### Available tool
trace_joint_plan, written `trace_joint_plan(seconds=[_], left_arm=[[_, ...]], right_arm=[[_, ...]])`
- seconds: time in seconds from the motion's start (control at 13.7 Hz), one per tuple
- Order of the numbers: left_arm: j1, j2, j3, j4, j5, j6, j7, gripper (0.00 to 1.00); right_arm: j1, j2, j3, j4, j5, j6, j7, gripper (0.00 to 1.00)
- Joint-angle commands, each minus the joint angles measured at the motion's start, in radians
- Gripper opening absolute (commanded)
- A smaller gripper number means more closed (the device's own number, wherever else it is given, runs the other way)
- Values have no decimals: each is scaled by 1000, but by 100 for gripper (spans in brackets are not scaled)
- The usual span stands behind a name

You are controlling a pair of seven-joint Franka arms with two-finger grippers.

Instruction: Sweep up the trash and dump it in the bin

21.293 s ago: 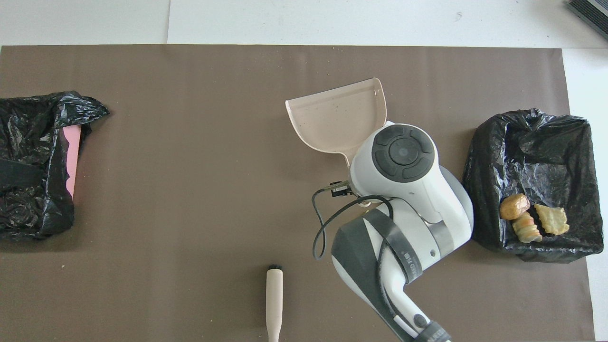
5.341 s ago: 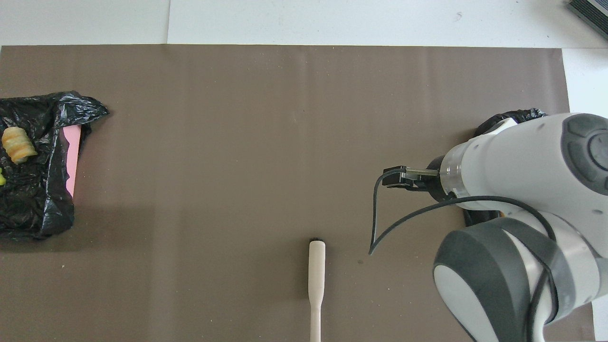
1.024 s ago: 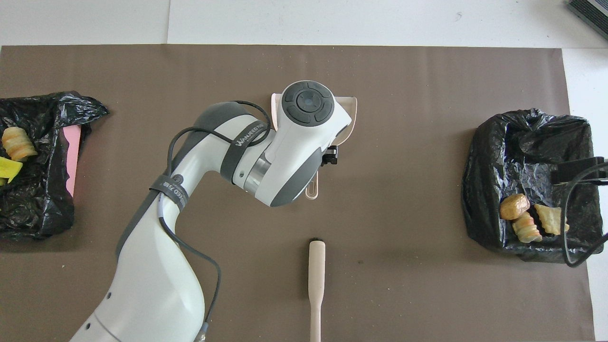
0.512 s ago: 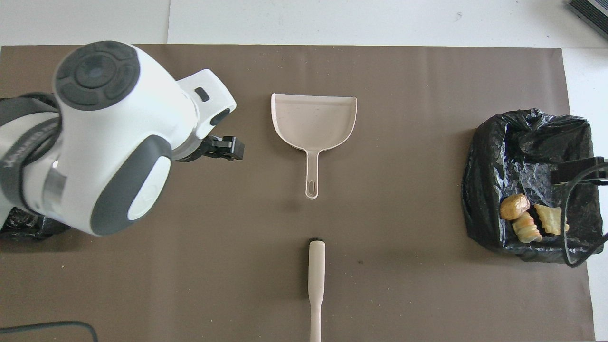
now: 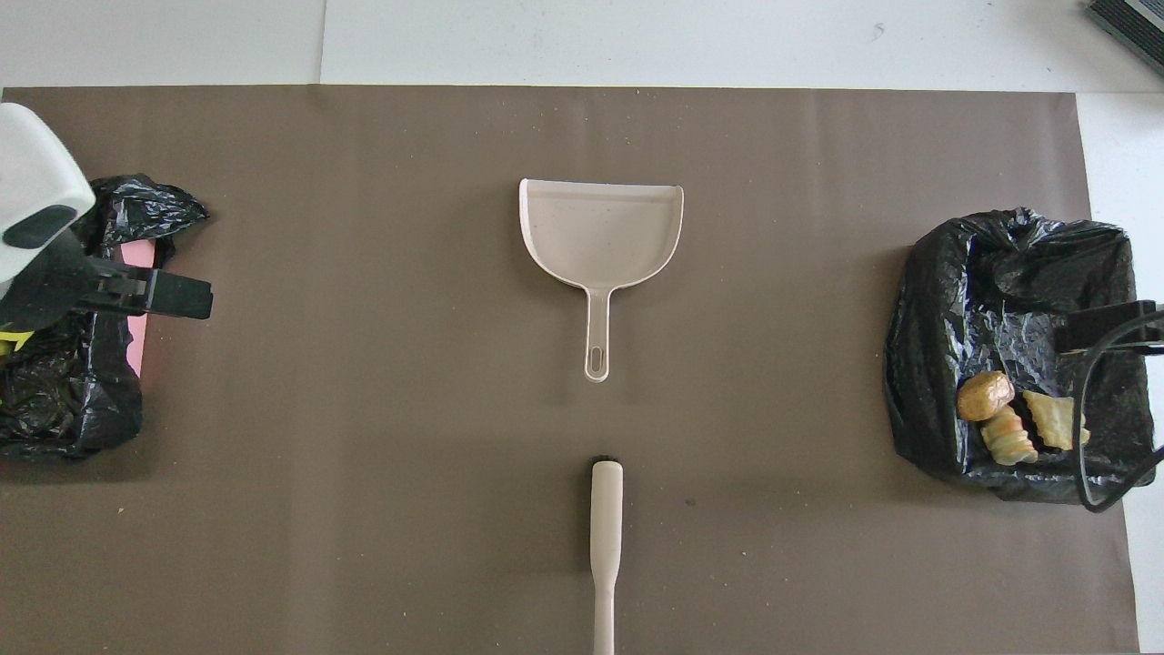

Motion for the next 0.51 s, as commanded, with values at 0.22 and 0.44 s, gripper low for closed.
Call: trace_joint_plan(seconds=[0.22, 0.44], left_arm=[[65, 10, -7, 114, 9, -131, 99, 100], [67, 3, -7, 102, 9, -143, 93, 100]], right_arm=[[-6, -17, 3, -22, 2, 20, -80, 100], [-6, -16, 3, -22, 2, 18, -68, 100]])
